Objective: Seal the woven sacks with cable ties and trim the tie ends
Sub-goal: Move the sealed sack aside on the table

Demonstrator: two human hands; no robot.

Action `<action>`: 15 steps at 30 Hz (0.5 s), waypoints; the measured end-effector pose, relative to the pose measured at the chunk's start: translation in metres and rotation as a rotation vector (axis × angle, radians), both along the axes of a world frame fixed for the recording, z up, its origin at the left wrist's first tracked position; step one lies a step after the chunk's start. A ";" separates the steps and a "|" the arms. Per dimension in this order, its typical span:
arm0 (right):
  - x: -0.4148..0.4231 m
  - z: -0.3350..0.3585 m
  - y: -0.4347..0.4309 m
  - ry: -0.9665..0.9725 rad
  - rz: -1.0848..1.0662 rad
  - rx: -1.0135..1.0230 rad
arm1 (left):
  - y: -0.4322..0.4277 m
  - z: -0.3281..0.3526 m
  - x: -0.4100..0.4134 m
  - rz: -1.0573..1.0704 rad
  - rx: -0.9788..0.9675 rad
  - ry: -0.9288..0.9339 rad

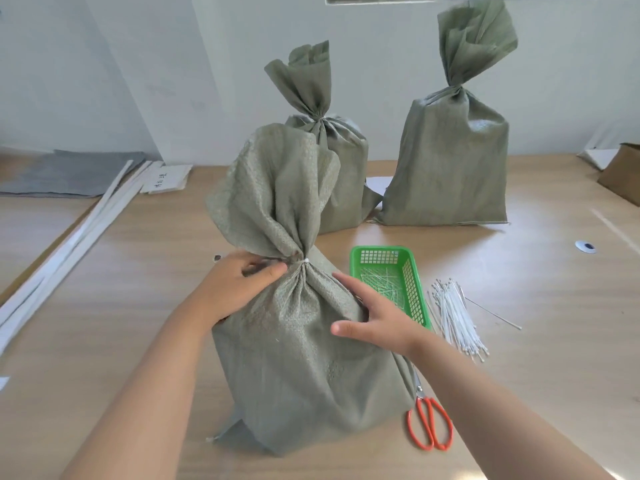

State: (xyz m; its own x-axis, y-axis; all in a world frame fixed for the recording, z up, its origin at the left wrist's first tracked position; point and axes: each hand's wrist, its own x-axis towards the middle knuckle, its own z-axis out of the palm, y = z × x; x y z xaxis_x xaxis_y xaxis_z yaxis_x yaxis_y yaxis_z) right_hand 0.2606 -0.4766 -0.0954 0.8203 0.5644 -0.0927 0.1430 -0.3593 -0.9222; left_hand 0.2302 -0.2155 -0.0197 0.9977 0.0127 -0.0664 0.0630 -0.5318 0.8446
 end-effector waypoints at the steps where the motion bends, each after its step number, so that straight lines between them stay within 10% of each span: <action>1: -0.001 -0.001 0.002 -0.014 0.001 -0.020 | 0.007 -0.001 -0.004 0.013 -0.019 0.006; 15: -0.023 -0.021 0.002 -0.010 -0.231 0.035 | 0.040 -0.104 -0.067 0.100 -0.664 0.076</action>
State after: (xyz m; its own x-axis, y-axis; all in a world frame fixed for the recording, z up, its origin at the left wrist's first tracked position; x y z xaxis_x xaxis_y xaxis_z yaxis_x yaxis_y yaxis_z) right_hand 0.2380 -0.4743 -0.1162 0.9290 0.3640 -0.0671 0.0702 -0.3512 -0.9337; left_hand 0.1636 -0.1750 -0.1241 0.9861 0.0372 -0.1622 0.1573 0.1096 0.9814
